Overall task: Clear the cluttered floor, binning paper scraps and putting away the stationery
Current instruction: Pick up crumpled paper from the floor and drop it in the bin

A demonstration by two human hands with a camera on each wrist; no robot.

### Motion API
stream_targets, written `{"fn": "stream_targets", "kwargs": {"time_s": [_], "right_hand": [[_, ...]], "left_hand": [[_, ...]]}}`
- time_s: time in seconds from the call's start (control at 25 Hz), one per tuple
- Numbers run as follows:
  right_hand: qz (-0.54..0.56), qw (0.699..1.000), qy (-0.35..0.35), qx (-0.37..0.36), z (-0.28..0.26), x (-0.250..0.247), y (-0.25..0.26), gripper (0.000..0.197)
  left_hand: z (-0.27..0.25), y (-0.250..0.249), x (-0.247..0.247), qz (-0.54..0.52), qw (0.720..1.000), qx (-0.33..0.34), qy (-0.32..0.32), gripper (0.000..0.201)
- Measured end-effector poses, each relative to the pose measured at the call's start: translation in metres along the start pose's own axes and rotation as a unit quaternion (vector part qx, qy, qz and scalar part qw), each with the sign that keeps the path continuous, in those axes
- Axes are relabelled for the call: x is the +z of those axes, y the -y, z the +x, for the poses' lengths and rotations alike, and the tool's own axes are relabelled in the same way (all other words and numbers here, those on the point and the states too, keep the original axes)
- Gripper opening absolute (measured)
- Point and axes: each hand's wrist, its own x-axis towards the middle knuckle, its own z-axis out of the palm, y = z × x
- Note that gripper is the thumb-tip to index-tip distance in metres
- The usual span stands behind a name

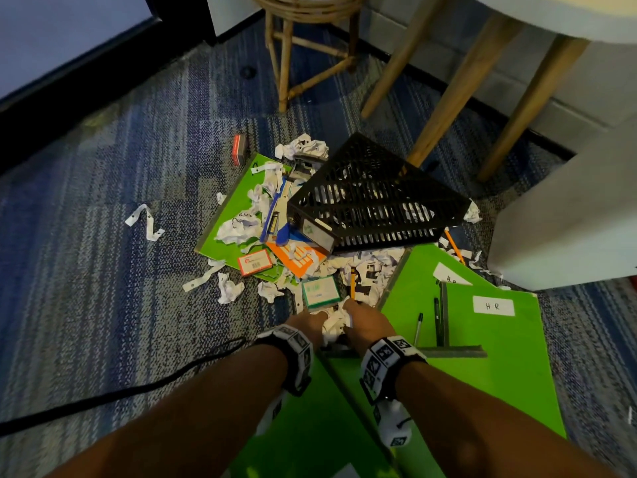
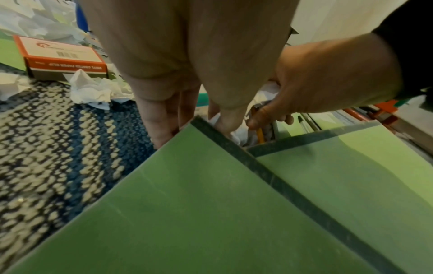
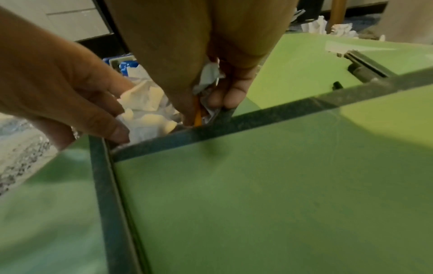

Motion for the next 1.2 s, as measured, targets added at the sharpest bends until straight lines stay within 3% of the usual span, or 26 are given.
{"fn": "stream_targets", "kwargs": {"time_s": [0.08,0.2,0.4,0.6,0.68,0.8,0.88,1.08,1.2], "right_hand": [[0.059,0.998,-0.035,0.006,-0.009,-0.004,-0.001,0.036],[0.079,0.995,-0.060,0.018,-0.023,-0.011,-0.005,0.039],[0.111,0.986,-0.097,0.080,-0.039,-0.023,-0.016,0.042],[0.211,0.945,-0.184,0.167,-0.032,-0.030,-0.031,0.045],[0.185,0.954,-0.169,0.162,-0.021,-0.031,-0.038,0.048],[0.058,0.988,-0.057,0.128,-0.005,-0.024,-0.038,0.060],[-0.006,0.992,-0.020,0.124,0.003,-0.020,-0.033,0.065],[-0.015,0.990,-0.069,0.119,0.007,-0.031,-0.033,0.029],[0.030,0.987,-0.099,0.121,0.000,-0.046,-0.045,0.044]], "left_hand": [[0.000,-0.004,-0.003,0.010,1.000,0.008,0.016,0.047],[-0.001,-0.007,-0.007,0.109,0.994,-0.009,-0.027,0.043],[-0.007,-0.006,-0.011,0.141,0.988,-0.002,-0.069,0.048],[-0.007,-0.013,-0.019,0.144,0.984,0.038,-0.097,0.049],[-0.008,-0.016,-0.028,0.132,0.986,0.026,-0.099,0.056],[-0.011,-0.022,-0.042,0.112,0.987,0.005,-0.111,0.061],[-0.010,-0.027,-0.051,0.102,0.987,0.000,-0.122,0.066],[-0.012,-0.054,-0.079,0.039,0.977,0.042,-0.206,0.057],[-0.016,-0.077,-0.104,0.021,0.975,0.070,-0.209,0.051]]}}
